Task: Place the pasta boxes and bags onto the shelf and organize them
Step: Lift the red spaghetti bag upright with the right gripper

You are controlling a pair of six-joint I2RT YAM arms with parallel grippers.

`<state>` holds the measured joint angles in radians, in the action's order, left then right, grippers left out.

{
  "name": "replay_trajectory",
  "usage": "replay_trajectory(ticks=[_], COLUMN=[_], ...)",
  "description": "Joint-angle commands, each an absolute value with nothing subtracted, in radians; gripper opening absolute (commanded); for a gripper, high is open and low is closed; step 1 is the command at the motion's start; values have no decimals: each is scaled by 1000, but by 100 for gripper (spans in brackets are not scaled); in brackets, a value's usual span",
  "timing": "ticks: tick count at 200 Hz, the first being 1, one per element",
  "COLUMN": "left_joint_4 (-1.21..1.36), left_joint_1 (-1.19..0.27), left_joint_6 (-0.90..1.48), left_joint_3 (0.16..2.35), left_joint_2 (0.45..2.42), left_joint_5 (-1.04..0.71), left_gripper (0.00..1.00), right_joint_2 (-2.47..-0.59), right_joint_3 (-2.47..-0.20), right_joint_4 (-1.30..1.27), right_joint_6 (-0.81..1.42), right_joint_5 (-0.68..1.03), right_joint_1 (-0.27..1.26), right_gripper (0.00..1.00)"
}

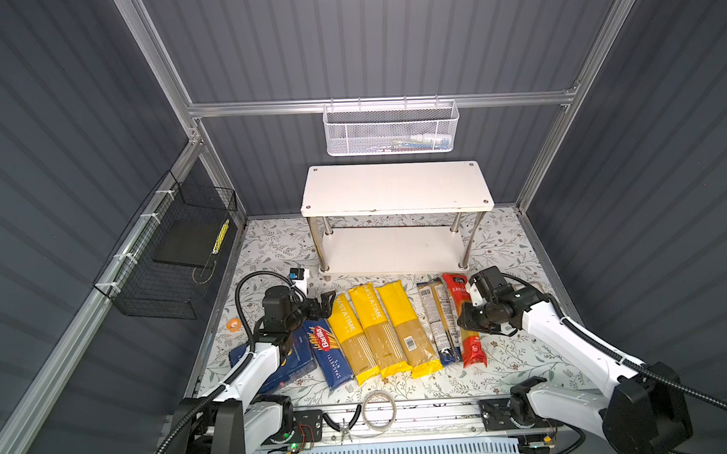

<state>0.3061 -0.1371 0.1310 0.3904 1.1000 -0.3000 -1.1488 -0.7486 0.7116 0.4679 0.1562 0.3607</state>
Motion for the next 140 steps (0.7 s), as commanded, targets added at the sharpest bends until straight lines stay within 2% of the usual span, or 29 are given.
replay_trajectory(ticks=[1,91,140], left_joint_4=[293,294,294], left_joint_1=[-143,-143,-143], left_joint_6=[112,110,111], left_joint_3=[422,423,422], left_joint_2=[1109,1109,1109], left_joint_5=[-305,-313,-311], left_gripper=[100,100,100], right_joint_2=[-1126,-1132,-1191], right_joint_3=[-804,-882,-959], right_joint_4=[642,579,550], right_joint_6=[472,466,440], right_joint_5=[178,227,151], right_joint_1=[366,367,367], right_gripper=[25,23,23])
